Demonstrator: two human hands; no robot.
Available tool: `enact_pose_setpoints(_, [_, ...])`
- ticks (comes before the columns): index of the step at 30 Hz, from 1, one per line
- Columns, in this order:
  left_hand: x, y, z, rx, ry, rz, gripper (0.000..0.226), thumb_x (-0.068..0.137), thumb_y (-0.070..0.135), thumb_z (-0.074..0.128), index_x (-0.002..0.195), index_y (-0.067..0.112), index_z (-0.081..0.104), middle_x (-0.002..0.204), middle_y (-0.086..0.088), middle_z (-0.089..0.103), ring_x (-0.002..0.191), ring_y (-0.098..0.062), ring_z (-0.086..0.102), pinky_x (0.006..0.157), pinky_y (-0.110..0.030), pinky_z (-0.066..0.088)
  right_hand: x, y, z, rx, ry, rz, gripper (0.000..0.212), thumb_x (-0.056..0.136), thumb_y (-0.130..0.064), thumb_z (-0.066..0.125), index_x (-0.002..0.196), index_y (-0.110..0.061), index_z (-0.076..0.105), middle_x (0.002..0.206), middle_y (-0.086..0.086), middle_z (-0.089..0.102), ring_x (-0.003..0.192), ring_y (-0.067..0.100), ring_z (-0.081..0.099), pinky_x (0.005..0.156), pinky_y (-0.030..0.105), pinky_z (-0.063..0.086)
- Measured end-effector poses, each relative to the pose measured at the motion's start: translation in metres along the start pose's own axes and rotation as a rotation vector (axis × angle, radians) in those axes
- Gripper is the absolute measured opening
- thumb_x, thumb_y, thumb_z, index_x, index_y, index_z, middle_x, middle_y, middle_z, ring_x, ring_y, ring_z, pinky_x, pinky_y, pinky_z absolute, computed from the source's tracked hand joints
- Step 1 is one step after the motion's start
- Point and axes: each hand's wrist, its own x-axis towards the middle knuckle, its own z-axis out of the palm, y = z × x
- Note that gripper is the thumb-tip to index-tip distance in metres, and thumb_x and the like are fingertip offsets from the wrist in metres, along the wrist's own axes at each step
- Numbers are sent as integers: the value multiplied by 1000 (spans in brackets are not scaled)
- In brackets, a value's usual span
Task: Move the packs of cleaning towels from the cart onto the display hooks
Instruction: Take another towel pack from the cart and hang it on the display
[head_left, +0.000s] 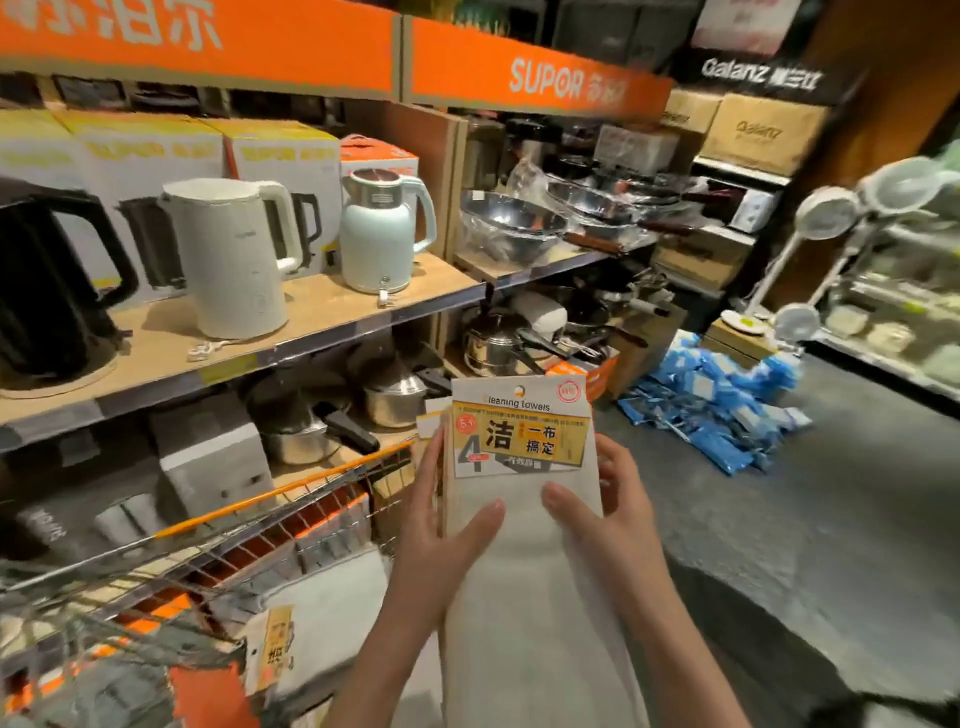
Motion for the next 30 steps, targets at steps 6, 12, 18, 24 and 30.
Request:
enact_pose_setpoints(6, [-54, 2, 62, -57, -219, -41, 73, 54, 55, 78, 106, 83, 34, 131, 21, 53, 115, -7, 58, 86, -29, 55, -79, -4, -79, -56, 236, -2, 51, 80, -4, 70, 113, -38, 50, 99, -25, 66, 91, -5, 63, 64, 11, 50])
enact_pose_setpoints(12, [-157, 5, 124, -139, -520, -50, 75, 68, 26, 85, 121, 57, 40, 132, 21, 52, 117, 4, 54, 91, -17, 49, -218, -15, -147, -97, 530, -8, 50, 77, -4, 72, 116, -27, 49, 104, -11, 67, 92, -5, 63, 68, 8, 47])
enact_pose_setpoints(18, [-306, 14, 167, -157, -883, -104, 75, 59, 34, 76, 119, 58, 39, 121, 35, 51, 109, 18, 51, 87, -7, 44, -405, -35, -185, -88, 888, 17, 52, 78, 1, 71, 117, -24, 49, 103, -13, 70, 95, -1, 65, 71, 11, 49])
enact_pose_setpoints(24, [-457, 33, 184, -181, -1234, -155, 72, 63, 32, 74, 122, 57, 40, 131, 24, 52, 121, -1, 53, 103, -30, 44, -582, -62, -184, -141, 1265, 40, 50, 80, -1, 69, 122, -19, 48, 110, -3, 68, 102, 10, 64, 83, 22, 53])
enact_pose_setpoints(30, [-584, 60, 190, -140, -1561, -164, 80, 55, 55, 72, 127, 59, 38, 141, 13, 46, 130, -10, 45, 107, -46, 39, -721, -88, -170, -135, 1603, 60, 48, 80, -11, 72, 117, -32, 50, 107, -4, 69, 103, 18, 65, 90, 40, 52])
